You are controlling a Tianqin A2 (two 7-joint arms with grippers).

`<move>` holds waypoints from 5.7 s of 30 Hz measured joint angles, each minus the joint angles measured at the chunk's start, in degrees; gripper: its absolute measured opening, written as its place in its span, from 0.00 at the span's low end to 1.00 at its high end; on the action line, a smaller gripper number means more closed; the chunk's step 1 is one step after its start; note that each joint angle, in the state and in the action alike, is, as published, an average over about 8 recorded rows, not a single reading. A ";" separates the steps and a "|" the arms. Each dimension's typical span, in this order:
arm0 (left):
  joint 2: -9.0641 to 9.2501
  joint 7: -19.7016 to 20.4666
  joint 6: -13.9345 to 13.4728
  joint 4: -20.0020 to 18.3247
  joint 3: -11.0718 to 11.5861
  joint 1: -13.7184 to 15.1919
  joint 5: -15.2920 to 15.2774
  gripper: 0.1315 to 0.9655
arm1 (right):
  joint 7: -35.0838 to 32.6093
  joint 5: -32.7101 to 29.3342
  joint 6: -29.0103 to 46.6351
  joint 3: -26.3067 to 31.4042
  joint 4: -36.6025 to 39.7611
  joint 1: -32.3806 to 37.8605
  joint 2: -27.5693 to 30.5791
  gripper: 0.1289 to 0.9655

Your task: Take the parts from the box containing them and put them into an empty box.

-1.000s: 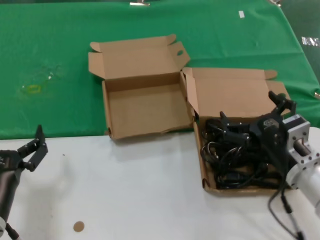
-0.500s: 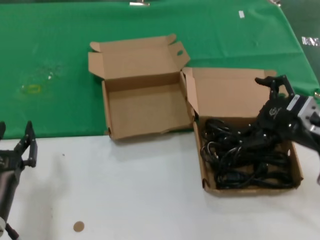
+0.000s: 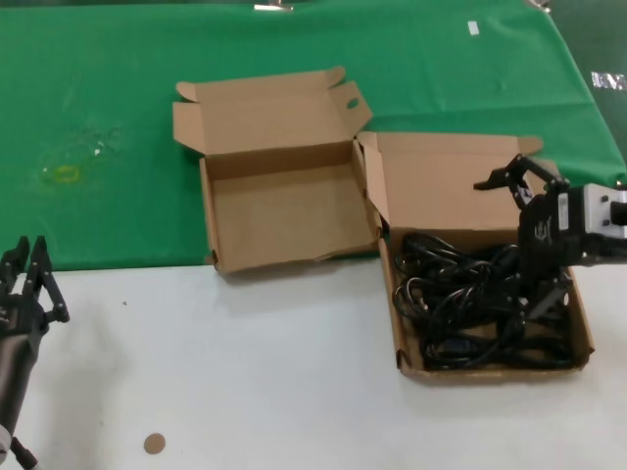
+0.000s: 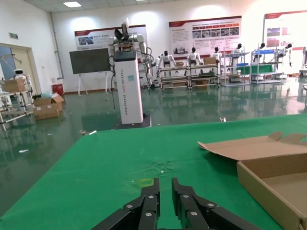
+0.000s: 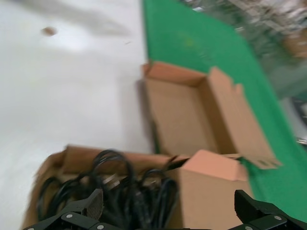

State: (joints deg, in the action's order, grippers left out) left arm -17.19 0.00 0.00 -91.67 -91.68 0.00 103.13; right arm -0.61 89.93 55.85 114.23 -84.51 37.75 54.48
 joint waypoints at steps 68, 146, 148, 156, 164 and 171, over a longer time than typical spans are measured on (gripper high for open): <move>0.00 0.03 0.00 0.00 0.00 0.00 -0.03 0.02 | -9.60 -15.86 15.48 8.34 18.89 15.94 -12.26 0.16; 0.00 0.02 0.00 0.00 0.00 0.00 -0.02 0.02 | -13.48 -19.69 -1.70 12.89 46.53 33.50 -41.74 0.21; 0.00 0.02 0.00 0.00 0.00 0.00 -0.02 0.02 | -13.55 -19.64 -1.86 12.82 46.78 33.56 -41.78 0.24; 0.00 0.02 0.00 0.00 0.00 0.00 -0.01 0.02 | -14.35 -19.22 -2.57 12.37 48.13 34.06 -41.95 0.32; 0.00 0.02 0.00 0.00 0.00 0.00 -0.01 0.02 | -12.65 -18.92 -2.90 11.68 44.90 33.20 -40.66 0.52; 0.00 0.02 0.00 0.00 0.00 0.00 -0.01 0.03 | -11.57 -18.89 -3.27 11.35 43.15 32.61 -40.08 0.73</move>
State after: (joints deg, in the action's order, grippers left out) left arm -17.19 0.02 0.00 -91.67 -91.68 0.00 103.11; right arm -12.19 71.05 52.58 125.58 -41.36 70.35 14.40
